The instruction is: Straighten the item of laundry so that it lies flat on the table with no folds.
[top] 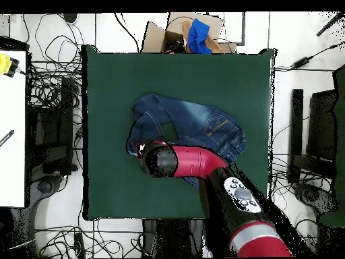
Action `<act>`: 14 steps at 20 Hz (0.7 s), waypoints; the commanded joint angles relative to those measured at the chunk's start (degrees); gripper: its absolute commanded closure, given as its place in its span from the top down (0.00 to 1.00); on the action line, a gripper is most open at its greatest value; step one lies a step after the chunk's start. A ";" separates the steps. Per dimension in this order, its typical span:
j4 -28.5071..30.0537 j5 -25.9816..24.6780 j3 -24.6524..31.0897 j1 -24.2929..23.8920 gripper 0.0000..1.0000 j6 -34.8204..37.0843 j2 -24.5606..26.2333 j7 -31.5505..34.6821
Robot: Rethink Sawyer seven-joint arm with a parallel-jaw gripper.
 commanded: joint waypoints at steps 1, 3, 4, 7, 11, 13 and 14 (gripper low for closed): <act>2.14 3.30 -2.30 0.32 1.00 0.47 2.37 12.48; 1.63 3.30 -2.06 -0.02 1.00 -0.82 4.06 11.88; 1.61 3.27 -1.98 -0.10 1.00 -1.08 4.25 11.66; 1.64 2.56 -2.12 -0.07 0.00 -2.53 4.30 11.34; 1.28 2.43 -1.99 -0.01 0.00 -2.24 4.44 10.89; 1.14 2.53 -2.05 0.23 0.00 -2.19 4.44 10.94; 1.01 2.67 -2.29 0.52 0.00 -1.93 4.41 11.14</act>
